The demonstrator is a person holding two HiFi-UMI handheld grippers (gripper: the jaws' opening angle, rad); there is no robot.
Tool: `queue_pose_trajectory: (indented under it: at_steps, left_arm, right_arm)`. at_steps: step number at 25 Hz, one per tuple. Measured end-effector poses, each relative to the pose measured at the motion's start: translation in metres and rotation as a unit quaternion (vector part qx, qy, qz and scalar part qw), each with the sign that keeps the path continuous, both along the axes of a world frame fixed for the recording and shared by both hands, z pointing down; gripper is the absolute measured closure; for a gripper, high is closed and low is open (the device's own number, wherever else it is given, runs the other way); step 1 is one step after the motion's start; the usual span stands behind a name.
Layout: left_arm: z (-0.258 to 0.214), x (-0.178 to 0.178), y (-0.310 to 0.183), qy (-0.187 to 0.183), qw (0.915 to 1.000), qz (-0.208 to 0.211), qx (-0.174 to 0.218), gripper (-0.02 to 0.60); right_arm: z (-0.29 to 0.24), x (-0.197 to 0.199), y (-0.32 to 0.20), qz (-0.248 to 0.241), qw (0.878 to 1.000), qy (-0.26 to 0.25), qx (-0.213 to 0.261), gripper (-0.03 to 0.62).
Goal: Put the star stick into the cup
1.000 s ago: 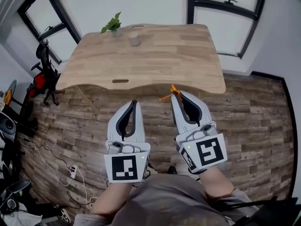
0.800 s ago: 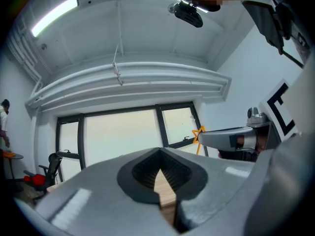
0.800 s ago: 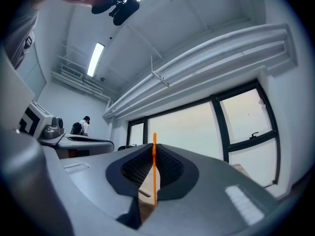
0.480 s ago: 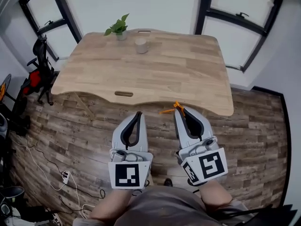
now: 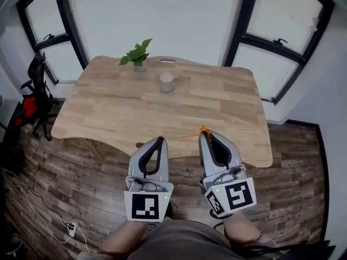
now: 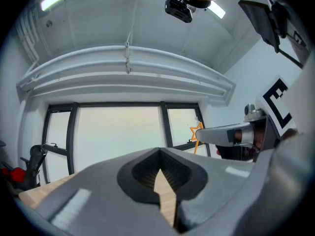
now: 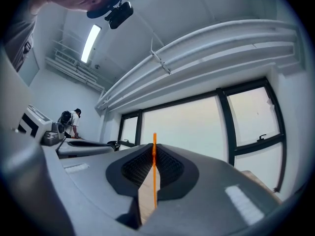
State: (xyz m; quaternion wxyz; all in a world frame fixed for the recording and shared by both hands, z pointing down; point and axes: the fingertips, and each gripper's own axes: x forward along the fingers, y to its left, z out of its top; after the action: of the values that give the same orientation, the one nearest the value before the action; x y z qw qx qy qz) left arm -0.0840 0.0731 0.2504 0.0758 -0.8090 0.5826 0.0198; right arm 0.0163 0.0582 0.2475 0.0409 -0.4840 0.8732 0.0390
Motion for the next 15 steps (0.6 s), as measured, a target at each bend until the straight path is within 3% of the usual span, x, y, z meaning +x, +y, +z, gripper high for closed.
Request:
queue_pose_trajectory:
  at_steps: [7, 15]
  left_arm:
    - [-0.003, -0.023, -0.054, 0.003, 0.9996, 0.027, 0.005, 0.581]
    - [0.018, -0.016, -0.093, 0.0, 0.9988, 0.045, -0.019, 0.581]
  right_arm:
    - [-0.009, -0.021, -0.044, 0.028, 1.0, 0.006, 0.012, 0.548]
    - [0.004, -0.013, -0.079, 0.049, 0.999, 0.005, -0.001, 0.548]
